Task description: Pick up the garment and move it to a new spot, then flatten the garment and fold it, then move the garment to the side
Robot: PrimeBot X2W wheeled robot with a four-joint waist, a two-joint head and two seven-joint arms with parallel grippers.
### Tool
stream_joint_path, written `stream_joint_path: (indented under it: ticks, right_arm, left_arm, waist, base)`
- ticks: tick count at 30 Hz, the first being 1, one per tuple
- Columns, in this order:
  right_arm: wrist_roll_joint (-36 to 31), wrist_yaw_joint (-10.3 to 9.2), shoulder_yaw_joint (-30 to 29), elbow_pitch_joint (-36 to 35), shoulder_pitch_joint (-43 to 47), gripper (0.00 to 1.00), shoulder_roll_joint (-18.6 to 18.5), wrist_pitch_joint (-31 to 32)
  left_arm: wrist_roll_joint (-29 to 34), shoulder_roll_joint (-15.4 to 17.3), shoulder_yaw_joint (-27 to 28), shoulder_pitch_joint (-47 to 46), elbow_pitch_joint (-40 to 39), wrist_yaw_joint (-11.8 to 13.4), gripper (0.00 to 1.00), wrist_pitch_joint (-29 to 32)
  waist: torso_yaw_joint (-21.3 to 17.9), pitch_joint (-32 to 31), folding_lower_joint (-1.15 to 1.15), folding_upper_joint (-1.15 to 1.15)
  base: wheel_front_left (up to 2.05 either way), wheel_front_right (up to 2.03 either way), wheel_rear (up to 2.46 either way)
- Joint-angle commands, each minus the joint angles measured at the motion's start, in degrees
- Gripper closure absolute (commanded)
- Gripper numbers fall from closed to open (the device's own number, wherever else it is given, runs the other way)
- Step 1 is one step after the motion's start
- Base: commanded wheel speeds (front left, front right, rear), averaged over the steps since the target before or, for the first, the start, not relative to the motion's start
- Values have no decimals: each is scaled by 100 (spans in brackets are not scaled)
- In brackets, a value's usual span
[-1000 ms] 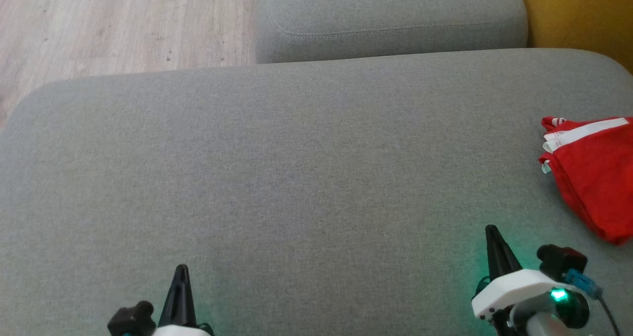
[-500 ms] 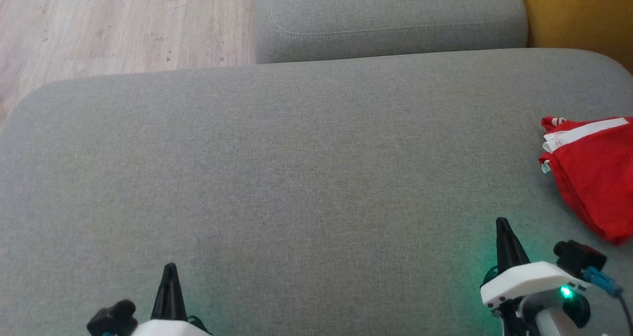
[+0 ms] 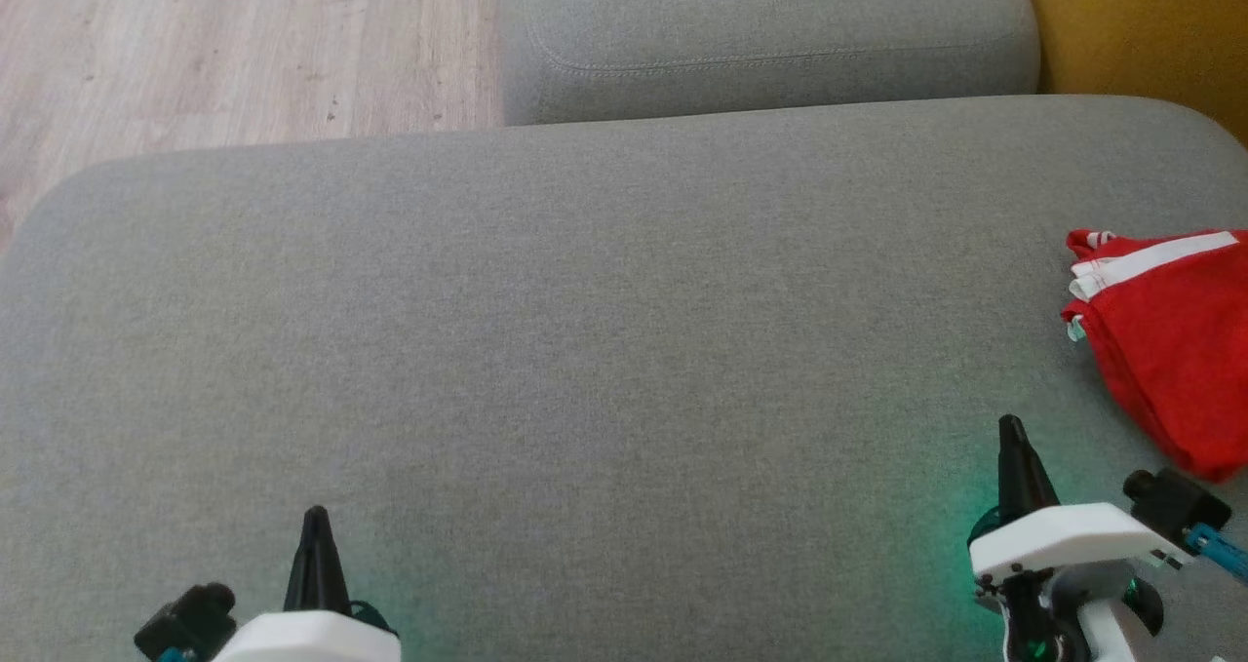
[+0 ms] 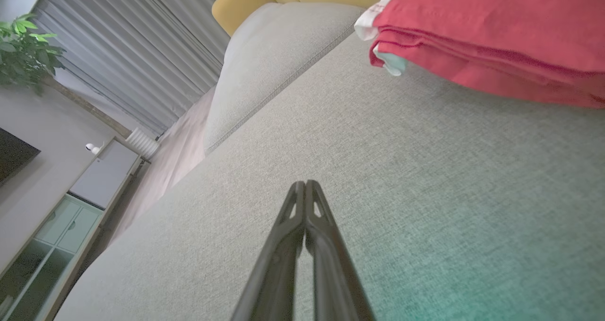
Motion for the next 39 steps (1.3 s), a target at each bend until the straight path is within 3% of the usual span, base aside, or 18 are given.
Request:
stream_joint_path:
  ticks: [1, 39]
  right_arm:
    - [199, -1, 1, -246, -190, 100, -15, 35]
    - [2569, -3, -283, -961, -89, 100, -18, 648]
  left_arm:
    - [-176, 9, 157, -284, -210, -40, 100, 32]
    - [-2449, 16, 623, -499, -506, -274, 100, 658]
  waist:
    - [0, 0, 0, 0]
    - [-10, -1, 0, 0]
  base:
    - [0, 0, 0]
    - [0, 0, 0]
